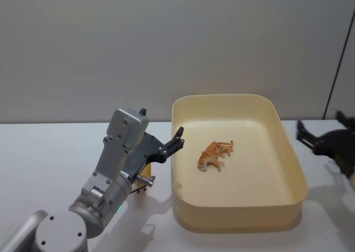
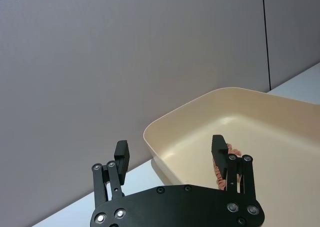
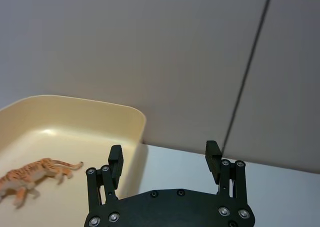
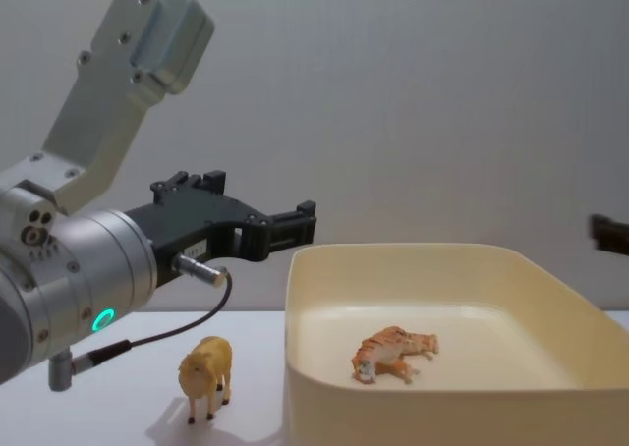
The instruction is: Pick up the toy alternately with two hands and place it into the central storage box.
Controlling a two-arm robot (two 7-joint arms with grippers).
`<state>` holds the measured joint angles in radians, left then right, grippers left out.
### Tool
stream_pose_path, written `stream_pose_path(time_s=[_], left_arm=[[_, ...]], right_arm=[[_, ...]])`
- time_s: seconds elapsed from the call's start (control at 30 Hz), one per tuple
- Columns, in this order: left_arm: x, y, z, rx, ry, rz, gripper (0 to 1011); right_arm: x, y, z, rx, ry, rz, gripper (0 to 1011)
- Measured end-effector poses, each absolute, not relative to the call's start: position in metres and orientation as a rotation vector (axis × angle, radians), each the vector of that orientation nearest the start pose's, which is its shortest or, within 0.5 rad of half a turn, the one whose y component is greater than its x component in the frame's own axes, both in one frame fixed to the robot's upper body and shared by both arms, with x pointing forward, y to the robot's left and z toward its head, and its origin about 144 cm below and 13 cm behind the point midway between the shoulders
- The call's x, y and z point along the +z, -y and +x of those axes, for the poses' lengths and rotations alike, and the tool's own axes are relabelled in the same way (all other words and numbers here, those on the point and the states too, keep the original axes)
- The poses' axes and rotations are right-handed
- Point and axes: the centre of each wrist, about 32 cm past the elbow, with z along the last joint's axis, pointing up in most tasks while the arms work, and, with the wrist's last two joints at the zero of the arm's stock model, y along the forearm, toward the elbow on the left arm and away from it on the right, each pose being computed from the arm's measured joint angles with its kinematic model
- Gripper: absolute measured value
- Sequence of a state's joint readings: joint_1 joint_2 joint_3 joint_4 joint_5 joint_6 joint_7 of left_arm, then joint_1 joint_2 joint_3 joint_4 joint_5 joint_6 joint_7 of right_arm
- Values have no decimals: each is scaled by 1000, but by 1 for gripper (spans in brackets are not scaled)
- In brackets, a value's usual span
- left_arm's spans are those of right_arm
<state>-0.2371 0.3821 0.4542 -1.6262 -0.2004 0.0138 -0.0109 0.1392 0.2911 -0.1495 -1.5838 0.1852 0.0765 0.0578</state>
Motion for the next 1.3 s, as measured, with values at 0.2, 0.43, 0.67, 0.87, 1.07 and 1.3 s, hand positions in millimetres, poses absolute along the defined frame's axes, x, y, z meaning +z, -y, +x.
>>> stream_pose_path(time_s=[0.2, 0.43, 0.67, 0.87, 1.07, 1.3], left_arm=[[1204, -198, 492, 1124, 268, 61, 1001], [1204, -198, 492, 1124, 268, 61, 1001], [1204, -198, 492, 1124, 267, 61, 1001], [1204, -198, 492, 1124, 268, 61, 1001], [1204, -198, 492, 1124, 268, 61, 1002], [1204, -198, 492, 1124, 268, 61, 1001]], right_arm=[[1189, 290, 478, -1440, 105, -86, 1001], [1184, 311, 462, -1491, 78, -129, 1001], [1176, 329, 450, -1531, 36, -190, 1001], [1168, 336, 448, -1545, 12, -227, 1001], [1157, 338, 453, -1545, -13, -270, 1001], [1147, 333, 464, -1529, -31, -303, 1001]])
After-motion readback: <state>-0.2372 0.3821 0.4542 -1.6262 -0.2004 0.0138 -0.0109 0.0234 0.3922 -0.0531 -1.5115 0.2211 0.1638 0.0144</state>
